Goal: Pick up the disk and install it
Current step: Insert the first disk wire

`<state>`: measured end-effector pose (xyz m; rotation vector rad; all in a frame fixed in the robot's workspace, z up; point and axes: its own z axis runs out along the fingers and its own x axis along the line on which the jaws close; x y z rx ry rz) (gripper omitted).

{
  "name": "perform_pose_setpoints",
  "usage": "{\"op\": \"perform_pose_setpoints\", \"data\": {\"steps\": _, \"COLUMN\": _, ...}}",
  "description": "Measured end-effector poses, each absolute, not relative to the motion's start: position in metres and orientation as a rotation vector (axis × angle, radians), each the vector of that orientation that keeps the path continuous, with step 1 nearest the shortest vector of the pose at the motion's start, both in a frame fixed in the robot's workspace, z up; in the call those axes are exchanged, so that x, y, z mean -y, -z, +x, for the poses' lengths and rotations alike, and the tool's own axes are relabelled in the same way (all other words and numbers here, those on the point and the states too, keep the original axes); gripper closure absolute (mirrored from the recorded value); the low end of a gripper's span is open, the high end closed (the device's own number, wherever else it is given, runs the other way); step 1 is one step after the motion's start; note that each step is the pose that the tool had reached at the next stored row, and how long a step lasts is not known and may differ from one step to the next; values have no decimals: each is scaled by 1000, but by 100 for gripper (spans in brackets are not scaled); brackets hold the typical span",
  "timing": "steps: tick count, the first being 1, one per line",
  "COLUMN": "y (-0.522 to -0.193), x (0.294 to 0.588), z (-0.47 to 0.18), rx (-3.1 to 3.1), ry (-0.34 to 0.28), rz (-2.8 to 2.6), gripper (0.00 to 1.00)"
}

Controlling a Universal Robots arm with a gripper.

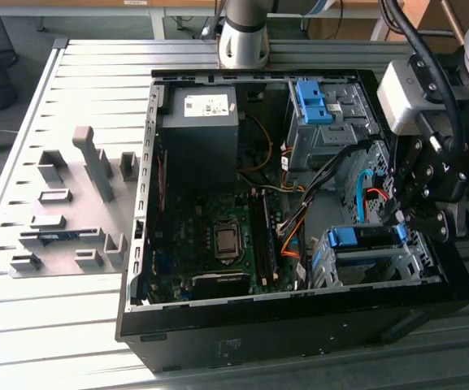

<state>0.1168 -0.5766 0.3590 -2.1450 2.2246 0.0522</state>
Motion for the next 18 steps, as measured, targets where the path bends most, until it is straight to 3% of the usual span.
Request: {"op": "perform_pose_setpoints", "data": {"steps": 18, "y": -358, "x": 571, "z": 128, "rx": -2225, "ry": -54, "rz": -2147, "gripper": 89}}
